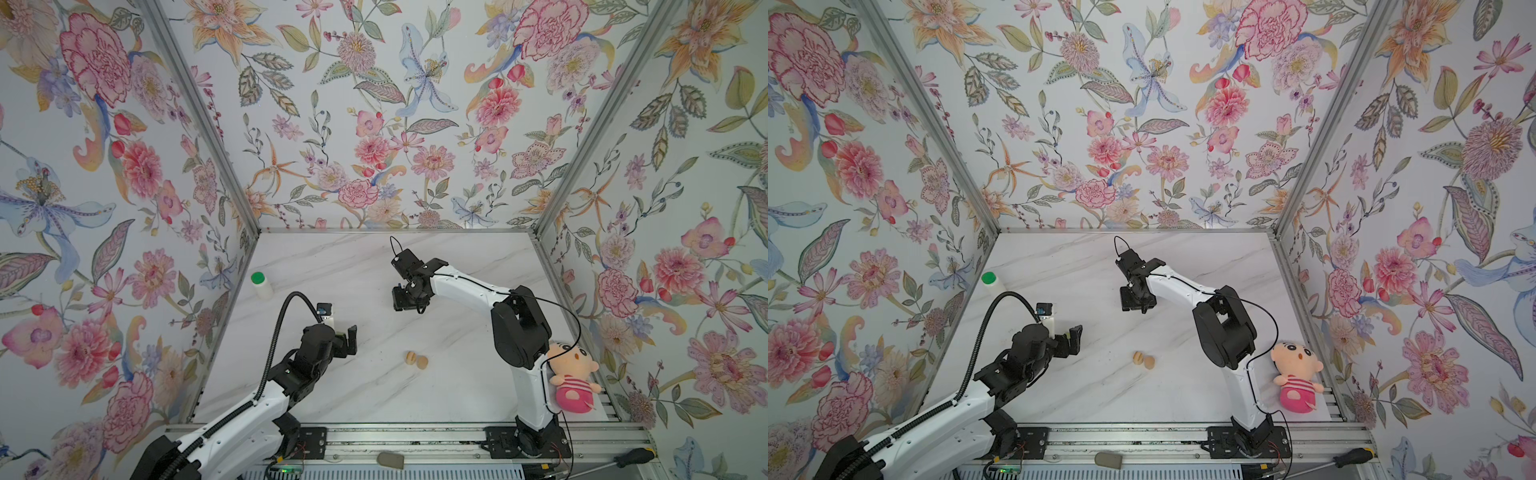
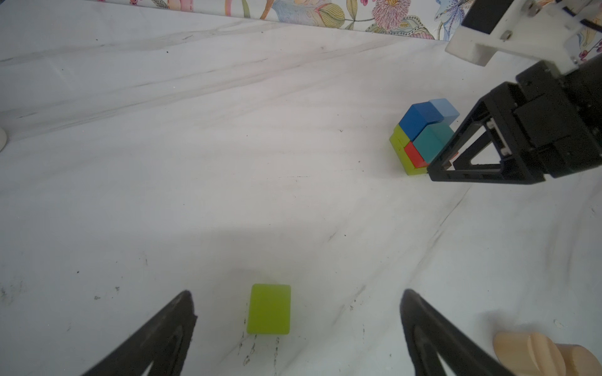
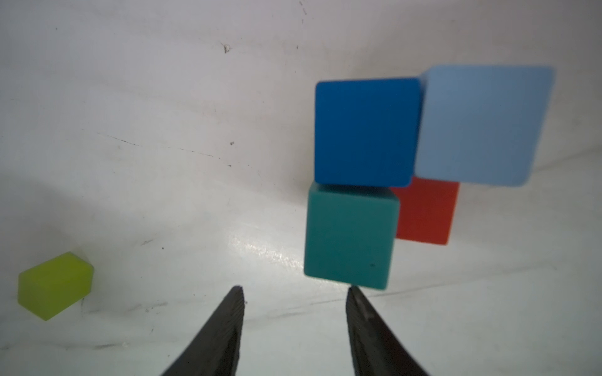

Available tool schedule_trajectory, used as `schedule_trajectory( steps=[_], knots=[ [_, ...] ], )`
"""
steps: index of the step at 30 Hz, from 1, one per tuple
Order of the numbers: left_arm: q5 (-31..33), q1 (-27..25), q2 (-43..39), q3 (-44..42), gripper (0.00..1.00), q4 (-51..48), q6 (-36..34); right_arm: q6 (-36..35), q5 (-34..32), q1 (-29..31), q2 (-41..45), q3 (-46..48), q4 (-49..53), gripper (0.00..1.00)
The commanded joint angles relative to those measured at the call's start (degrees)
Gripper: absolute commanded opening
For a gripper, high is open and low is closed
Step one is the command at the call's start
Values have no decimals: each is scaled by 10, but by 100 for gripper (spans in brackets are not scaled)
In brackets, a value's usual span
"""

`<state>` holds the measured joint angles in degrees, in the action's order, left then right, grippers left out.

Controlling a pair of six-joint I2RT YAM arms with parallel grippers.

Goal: Build the wood block tower
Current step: 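Open the right gripper and draw it back from the stack, then lower the left gripper over the lime-green cube while the right gripper hovers near the stack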

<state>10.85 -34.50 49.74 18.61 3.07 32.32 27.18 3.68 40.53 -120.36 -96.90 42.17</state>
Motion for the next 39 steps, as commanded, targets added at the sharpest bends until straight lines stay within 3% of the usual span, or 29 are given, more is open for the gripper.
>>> schedule_trajectory(
  steps=[1,15,31,33,39],
  knots=[
    [8,4,7,11,99,6,-11,-7,7,-7,-17,-22,2,53],
    [13,5,24,22,99,7,-19,-10,16,-13,-33,-42,3,54],
    [19,4,15,3,99,5,-7,-3,5,26,41,1,12,55],
    [25,5,15,-2,99,-1,-3,-2,1,29,52,7,13,57],
    [30,5,31,-4,99,-2,1,-5,-14,36,100,46,12,74]
  ],
)
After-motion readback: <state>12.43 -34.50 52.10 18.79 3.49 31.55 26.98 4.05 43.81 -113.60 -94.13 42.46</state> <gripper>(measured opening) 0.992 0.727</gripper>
